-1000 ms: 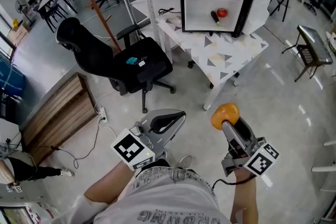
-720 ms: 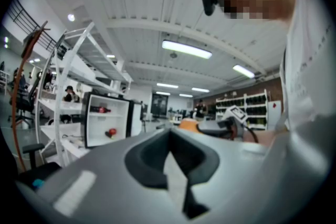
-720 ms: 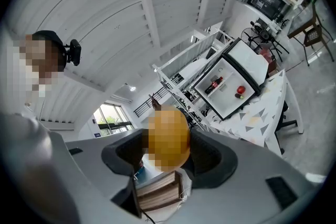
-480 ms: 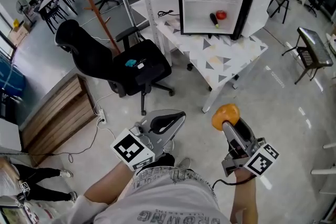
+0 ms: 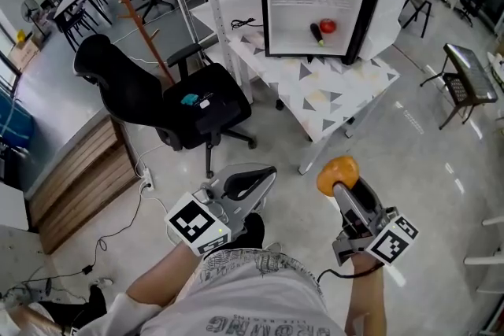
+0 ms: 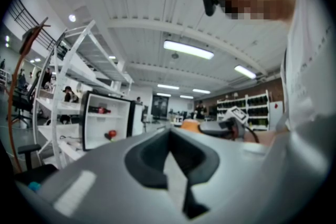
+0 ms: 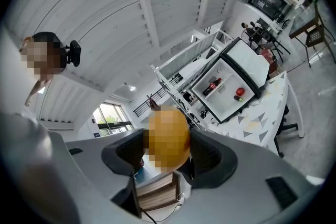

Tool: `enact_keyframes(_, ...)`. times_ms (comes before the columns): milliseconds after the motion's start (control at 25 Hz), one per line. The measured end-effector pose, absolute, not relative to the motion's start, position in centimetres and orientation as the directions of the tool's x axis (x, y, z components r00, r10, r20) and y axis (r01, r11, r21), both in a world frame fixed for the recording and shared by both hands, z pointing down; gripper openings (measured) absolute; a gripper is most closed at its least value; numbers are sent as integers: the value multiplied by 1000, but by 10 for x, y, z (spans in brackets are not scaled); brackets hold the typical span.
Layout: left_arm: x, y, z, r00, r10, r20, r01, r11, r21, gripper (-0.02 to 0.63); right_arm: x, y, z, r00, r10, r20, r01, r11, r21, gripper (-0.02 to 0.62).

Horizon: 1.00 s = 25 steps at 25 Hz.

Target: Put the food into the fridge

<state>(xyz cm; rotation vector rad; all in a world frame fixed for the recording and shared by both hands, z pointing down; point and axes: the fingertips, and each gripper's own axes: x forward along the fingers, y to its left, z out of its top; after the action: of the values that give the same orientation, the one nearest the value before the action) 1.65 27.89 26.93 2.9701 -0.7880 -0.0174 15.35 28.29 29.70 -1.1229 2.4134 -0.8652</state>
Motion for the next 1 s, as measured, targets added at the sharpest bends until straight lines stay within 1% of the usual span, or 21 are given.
enact_keyframes(360, 21, 234, 283, 873, -487, 15, -486, -869, 92, 6, 161, 239, 309, -619, -785, -34, -573, 481, -664, 256)
enact_keyframes(1000, 6, 113, 300, 876, -480, 41, -481, -868, 127, 6, 143, 121, 322, -620, -784, -2, -569, 452, -687, 256)
